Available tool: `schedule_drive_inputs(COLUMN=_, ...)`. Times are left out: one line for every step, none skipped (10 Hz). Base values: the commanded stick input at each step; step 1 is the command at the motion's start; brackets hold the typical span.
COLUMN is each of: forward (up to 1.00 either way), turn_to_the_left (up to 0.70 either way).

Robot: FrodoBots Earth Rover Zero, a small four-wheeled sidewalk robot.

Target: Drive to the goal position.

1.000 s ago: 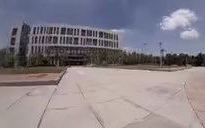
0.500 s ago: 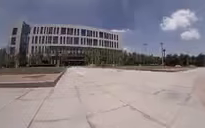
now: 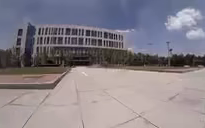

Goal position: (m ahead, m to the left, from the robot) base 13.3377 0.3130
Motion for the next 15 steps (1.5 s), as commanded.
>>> schedule_drive_inputs(forward=0.7, turn_to_the_left=0.0)
schedule_drive_inputs(forward=0.7, turn_to_the_left=0.0)
schedule_drive_inputs(forward=0.7, turn_to_the_left=0.0)
schedule_drive_inputs(forward=0.7, turn_to_the_left=0.0)
schedule_drive_inputs(forward=0.7, turn_to_the_left=0.35)
schedule_drive_inputs(forward=0.7, turn_to_the_left=0.29)
schedule_drive_inputs(forward=0.7, turn_to_the_left=0.09)
schedule_drive_inputs(forward=0.7, turn_to_the_left=0.0)
schedule_drive_inputs(forward=0.7, turn_to_the_left=0.0)
schedule_drive_inputs(forward=0.7, turn_to_the_left=0.0)
schedule_drive_inputs(forward=0.7, turn_to_the_left=0.2)
schedule_drive_inputs(forward=0.7, turn_to_the_left=0.35)
schedule_drive_inputs(forward=0.7, turn_to_the_left=0.23)
schedule_drive_inputs(forward=0.7, turn_to_the_left=0.03)
schedule_drive_inputs(forward=0.7, turn_to_the_left=0.0)
